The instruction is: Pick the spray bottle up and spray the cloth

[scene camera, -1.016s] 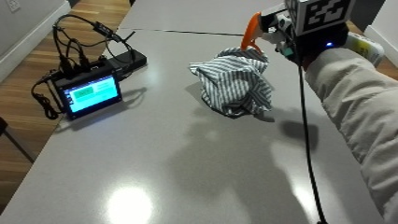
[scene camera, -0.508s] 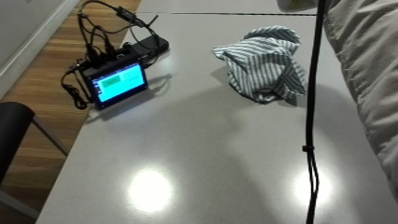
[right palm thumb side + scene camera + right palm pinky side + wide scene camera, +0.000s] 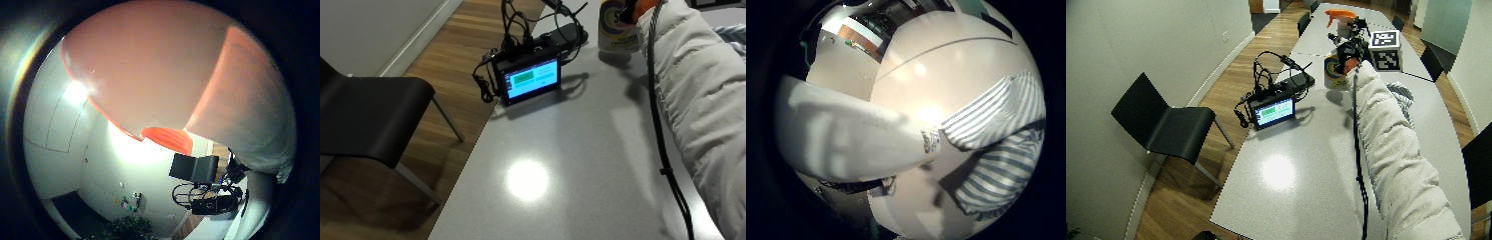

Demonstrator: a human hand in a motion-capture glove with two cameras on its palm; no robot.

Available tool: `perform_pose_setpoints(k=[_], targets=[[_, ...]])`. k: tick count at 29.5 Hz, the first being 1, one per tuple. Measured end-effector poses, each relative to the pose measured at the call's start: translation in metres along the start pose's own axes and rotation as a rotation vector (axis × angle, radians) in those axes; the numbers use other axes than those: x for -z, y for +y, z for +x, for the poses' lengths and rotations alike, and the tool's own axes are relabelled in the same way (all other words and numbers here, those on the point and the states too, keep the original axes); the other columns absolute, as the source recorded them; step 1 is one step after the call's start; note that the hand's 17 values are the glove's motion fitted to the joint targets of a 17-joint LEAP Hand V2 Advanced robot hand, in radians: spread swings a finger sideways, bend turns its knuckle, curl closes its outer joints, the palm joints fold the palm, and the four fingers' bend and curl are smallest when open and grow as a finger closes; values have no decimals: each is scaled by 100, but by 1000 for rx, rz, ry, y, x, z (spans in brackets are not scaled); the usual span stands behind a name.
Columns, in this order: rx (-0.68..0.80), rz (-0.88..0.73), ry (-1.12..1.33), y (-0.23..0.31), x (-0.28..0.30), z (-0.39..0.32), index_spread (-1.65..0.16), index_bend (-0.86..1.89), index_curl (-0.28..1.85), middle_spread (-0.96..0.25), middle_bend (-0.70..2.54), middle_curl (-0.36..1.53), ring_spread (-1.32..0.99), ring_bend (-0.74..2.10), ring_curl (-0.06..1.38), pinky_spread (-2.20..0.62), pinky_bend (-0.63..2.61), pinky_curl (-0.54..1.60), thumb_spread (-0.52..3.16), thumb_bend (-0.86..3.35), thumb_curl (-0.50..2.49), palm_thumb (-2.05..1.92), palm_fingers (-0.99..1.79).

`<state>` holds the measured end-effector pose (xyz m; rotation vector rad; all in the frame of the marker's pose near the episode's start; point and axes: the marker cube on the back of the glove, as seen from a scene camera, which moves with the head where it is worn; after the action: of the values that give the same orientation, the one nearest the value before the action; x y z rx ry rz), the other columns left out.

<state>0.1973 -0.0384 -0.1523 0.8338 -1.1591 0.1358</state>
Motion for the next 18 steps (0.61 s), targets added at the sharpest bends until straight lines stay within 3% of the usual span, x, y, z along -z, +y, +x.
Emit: perform_pose_setpoints(k=[7,9,12,18], targets=[[-10,-17,-38,-2,-11,11,-27,17,51,-15,37,56,-17,41,50,-21,14,41,82,-1,62,109,92],[-21,-43,-51,-2,-14,12,-28,24,55,-15,46,59,-17,35,51,-11,-5,34,84,-1,61,110,66],[-45,-130,-68,1,-17,16,-29,14,53,-13,47,59,-15,30,51,-5,3,33,84,0,61,114,27],[-45,-432,-25,36,-43,15,-33,5,42,-6,39,53,-13,25,46,1,17,30,85,3,62,122,-6]])
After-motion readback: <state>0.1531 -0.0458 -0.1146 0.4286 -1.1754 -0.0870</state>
